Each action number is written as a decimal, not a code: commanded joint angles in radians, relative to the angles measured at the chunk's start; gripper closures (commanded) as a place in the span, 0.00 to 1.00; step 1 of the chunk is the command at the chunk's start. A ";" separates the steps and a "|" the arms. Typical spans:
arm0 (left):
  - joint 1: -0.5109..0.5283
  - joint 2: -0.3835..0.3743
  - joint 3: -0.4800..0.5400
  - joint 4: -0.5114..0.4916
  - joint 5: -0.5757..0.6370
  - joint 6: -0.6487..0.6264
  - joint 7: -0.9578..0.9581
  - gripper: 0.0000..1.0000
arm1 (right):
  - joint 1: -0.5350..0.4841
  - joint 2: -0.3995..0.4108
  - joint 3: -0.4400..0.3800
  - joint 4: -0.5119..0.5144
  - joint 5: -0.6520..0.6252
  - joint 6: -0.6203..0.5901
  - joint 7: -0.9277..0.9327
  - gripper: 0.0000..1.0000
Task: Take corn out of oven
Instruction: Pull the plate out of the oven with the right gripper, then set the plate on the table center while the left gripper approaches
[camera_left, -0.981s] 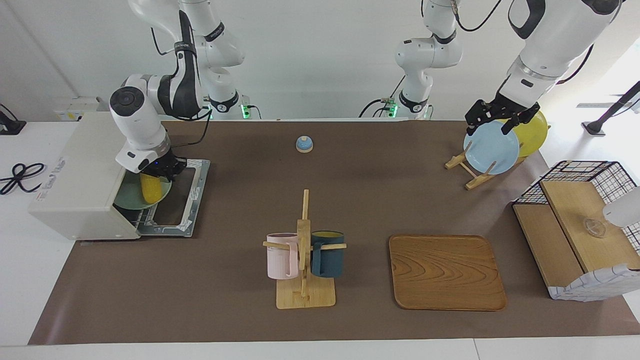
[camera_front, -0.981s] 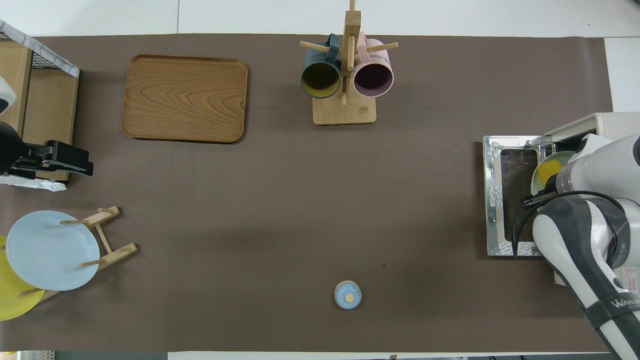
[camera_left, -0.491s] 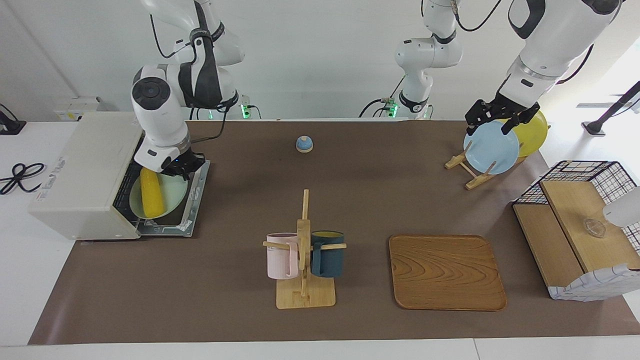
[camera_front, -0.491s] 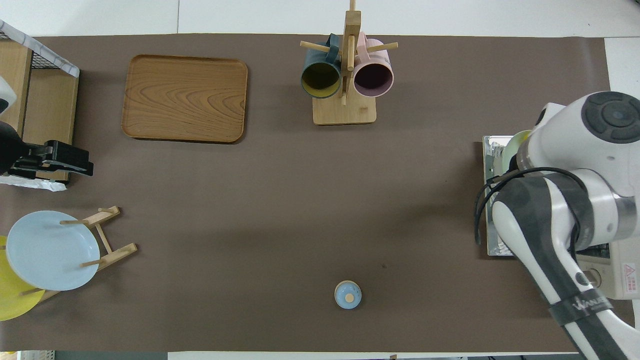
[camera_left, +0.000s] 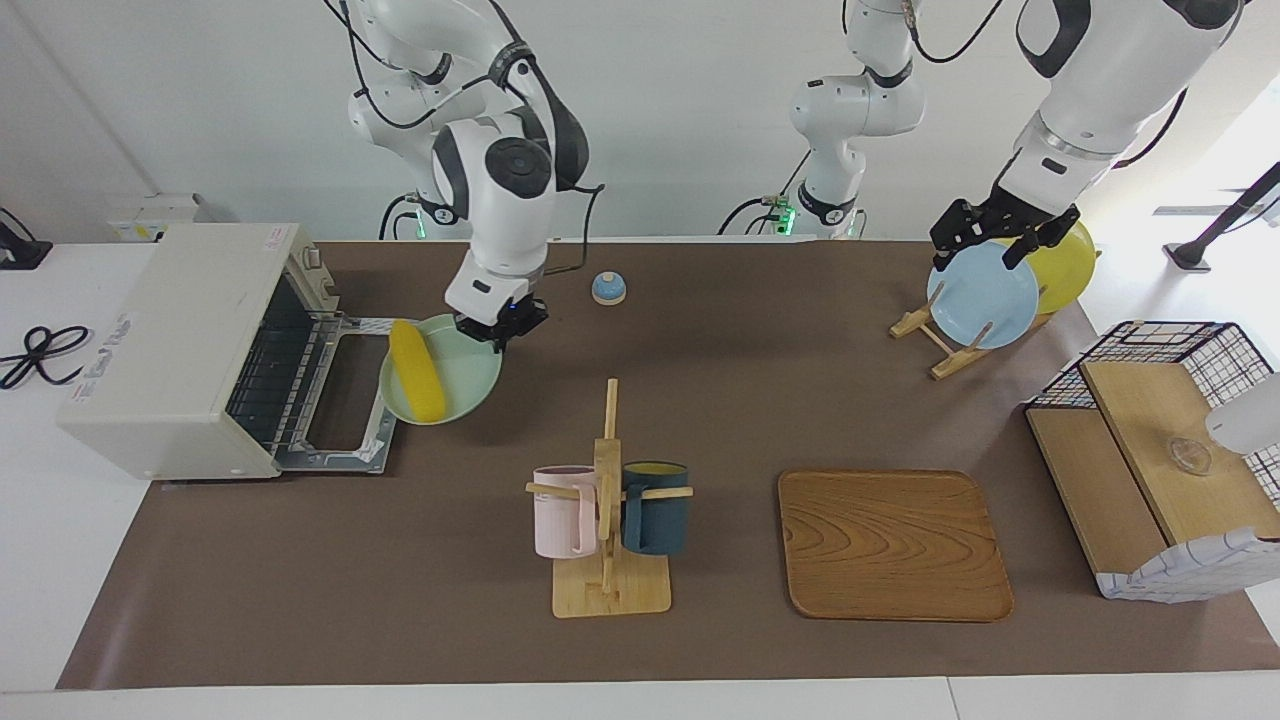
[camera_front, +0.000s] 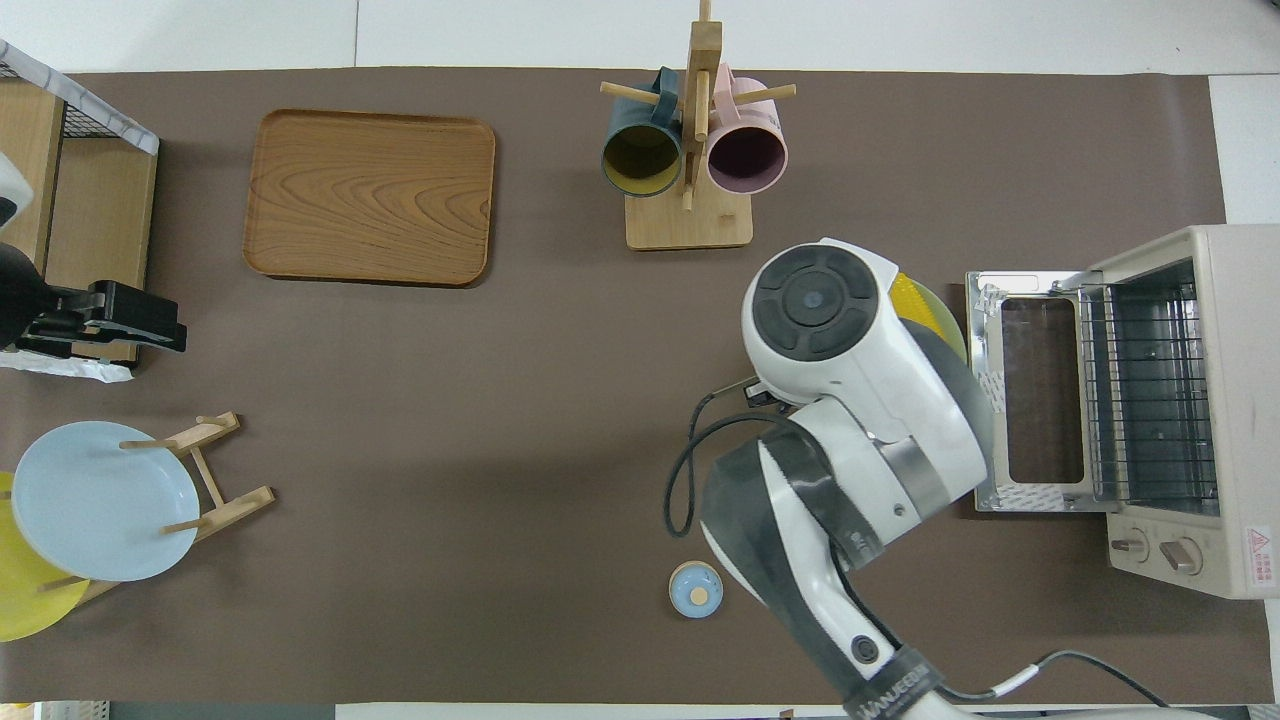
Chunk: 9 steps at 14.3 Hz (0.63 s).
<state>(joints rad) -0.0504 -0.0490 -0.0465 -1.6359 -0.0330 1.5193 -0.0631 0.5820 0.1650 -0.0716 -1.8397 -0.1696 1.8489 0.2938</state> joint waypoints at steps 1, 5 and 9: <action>-0.012 -0.017 0.011 -0.018 -0.010 0.015 -0.007 0.00 | 0.097 0.181 0.006 0.163 0.036 -0.020 0.202 1.00; -0.009 -0.017 0.011 -0.019 -0.010 0.015 -0.007 0.00 | 0.148 0.300 0.029 0.211 0.097 0.155 0.323 1.00; 0.000 -0.017 0.011 -0.021 -0.010 0.018 -0.011 0.00 | 0.162 0.306 0.041 0.195 0.217 0.220 0.430 1.00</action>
<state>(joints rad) -0.0486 -0.0490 -0.0419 -1.6360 -0.0330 1.5193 -0.0642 0.7530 0.4745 -0.0409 -1.6532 -0.0263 2.0440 0.6732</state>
